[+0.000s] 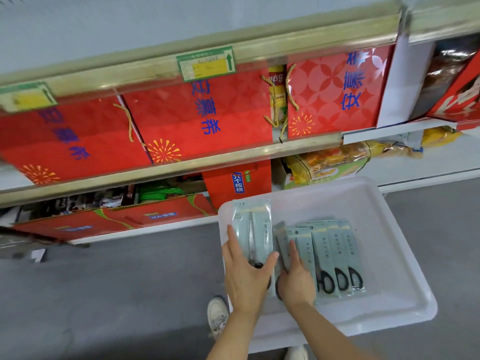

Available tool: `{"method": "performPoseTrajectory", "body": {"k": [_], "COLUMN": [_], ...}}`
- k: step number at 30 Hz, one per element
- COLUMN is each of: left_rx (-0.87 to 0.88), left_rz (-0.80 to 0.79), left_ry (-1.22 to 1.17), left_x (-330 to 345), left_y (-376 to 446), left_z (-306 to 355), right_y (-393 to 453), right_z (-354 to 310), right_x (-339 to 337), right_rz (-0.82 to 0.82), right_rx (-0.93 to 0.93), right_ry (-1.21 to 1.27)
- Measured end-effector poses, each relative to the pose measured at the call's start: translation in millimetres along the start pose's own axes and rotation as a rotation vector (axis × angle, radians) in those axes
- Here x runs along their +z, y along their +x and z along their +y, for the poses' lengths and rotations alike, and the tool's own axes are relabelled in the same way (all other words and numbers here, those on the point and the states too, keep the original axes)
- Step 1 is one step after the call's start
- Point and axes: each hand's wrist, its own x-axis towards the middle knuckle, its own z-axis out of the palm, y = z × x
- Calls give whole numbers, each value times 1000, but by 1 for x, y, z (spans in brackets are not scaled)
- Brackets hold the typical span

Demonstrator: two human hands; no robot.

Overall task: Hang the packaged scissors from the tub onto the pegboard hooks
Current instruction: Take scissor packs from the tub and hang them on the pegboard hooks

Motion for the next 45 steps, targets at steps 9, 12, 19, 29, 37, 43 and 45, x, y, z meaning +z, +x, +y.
{"method": "performPoseTrajectory", "body": {"k": [9, 12, 19, 29, 37, 43, 45], "left_rx": [137, 201, 334, 483, 533, 593, 617], "left_rz": [164, 244, 371, 564, 630, 615, 595], "left_ry": [-134, -173, -416, -553, -573, -612, -610], "left_x": [-80, -115, -195, -296, -372, -421, -431], "left_y": [13, 23, 36, 54, 99, 143, 156], "left_z": [84, 116, 178, 239, 278, 300, 305], "right_y": [-33, -42, -71, -107, -125, -124, -125], "right_z": [-52, -88, -176, -285, -379, -448, -465], "right_x": [-96, -139, -219, -281, -312, -319, -319], "right_rz": [120, 199, 324, 334, 315, 389, 396], "right_rx": [-189, -279, -531, -753, -864, -892, -900], "right_ry": [425, 482, 707, 915, 1062, 1100, 1112]}}
